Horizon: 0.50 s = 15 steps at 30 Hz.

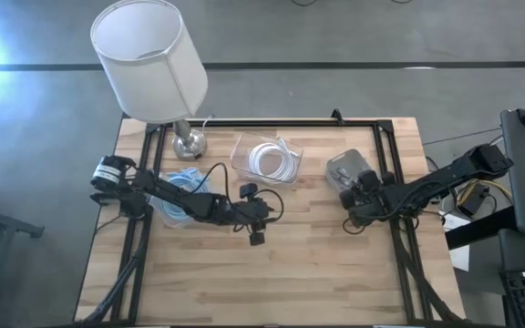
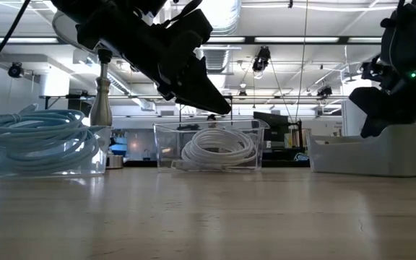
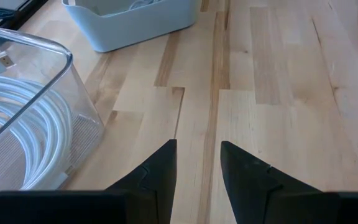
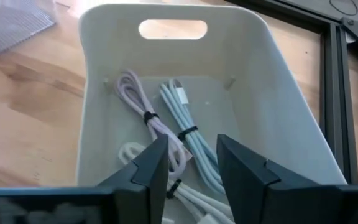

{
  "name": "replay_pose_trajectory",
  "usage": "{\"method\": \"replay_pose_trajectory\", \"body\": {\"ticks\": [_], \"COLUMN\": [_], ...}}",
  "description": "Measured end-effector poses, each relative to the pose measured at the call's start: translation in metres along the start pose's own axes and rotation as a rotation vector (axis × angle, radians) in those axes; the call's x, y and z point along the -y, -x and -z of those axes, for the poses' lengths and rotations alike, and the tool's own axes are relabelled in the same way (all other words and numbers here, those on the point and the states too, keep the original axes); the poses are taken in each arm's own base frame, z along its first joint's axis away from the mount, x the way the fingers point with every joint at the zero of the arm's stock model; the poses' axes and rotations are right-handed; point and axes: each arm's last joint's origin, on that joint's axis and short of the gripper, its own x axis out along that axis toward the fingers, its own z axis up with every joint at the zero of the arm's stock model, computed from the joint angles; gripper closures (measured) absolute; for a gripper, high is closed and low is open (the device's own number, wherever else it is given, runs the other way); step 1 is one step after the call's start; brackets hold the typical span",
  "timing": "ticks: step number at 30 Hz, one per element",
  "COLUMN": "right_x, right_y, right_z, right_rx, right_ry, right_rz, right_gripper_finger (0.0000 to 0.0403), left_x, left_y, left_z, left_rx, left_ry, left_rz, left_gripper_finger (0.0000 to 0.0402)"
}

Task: Pick & Place USB Port
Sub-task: Return to home position

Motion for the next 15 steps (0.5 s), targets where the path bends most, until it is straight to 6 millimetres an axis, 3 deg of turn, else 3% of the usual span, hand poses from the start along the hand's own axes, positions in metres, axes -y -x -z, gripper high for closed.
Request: {"method": "replay_pose_trajectory", "body": {"ticks": [7, 15], "right_x": [-0.008, -0.032], "right_y": [0.008, 0.039], "right_z": [-0.010, -0.048], "right_rx": [0.004, 0.035], "right_ry": [0.012, 0.092], "right_rz": [-0.034, -0.157], "right_gripper_finger": [0.0254, 0.0256], "left_x": [0.000, -0.004], "left_y": [0.001, 0.026], "left_z": [-0.002, -0.024], "left_rx": [0.010, 0.100], "left_ry": [0.005, 0.035], "left_rz": [0.002, 0.025], "left_gripper_finger": [0.0275, 0.0275]}}
